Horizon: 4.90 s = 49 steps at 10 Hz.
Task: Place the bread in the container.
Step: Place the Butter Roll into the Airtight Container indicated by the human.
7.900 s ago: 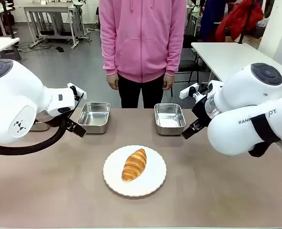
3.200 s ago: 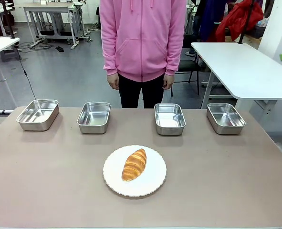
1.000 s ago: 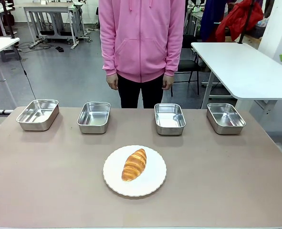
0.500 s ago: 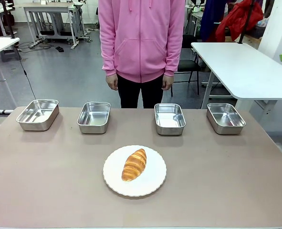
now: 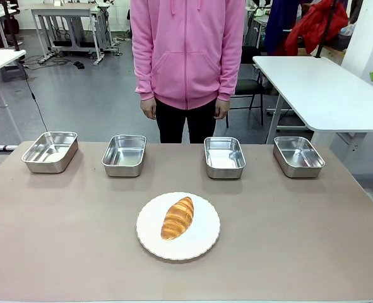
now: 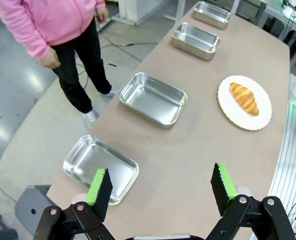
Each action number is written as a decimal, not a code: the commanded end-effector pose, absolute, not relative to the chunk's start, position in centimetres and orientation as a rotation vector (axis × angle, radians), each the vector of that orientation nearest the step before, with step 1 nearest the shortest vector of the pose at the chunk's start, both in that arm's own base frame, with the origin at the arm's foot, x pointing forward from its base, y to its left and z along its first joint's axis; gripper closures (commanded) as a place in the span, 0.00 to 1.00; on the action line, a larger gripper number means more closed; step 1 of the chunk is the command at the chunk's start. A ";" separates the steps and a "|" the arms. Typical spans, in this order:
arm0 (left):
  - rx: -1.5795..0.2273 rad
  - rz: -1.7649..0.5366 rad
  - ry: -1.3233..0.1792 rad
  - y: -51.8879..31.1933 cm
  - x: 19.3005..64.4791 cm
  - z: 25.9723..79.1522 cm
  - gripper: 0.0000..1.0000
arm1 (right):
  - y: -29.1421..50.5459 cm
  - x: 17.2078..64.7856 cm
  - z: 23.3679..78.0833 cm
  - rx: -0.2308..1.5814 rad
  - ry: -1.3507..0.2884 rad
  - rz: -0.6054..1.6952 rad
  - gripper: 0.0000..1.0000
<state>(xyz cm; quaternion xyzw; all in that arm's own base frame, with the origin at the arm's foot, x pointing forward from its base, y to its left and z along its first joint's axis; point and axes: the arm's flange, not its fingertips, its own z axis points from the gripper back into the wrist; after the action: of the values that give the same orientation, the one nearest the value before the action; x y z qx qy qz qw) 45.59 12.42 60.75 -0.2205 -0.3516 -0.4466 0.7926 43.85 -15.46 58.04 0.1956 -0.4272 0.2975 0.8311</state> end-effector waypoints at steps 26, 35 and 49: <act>-0.480 -0.965 -0.764 12.4 45.5 60.9 0.00 | -15.5 44.1 58.1 0.423 -0.928 0.636 0.00; -0.480 -0.965 -0.764 12.4 45.5 60.9 0.00 | -15.5 44.1 58.1 0.423 -0.928 0.636 0.00; -0.480 -0.965 -0.764 12.4 45.5 60.9 0.00 | -15.5 44.1 58.1 0.423 -0.928 0.636 0.00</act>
<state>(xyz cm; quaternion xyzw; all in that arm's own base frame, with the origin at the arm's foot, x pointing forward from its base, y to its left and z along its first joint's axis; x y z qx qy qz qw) 45.59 12.43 60.76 -0.2205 -0.3516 -0.4466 0.7927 43.86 -15.49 58.00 0.1956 -0.4268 0.2971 0.8314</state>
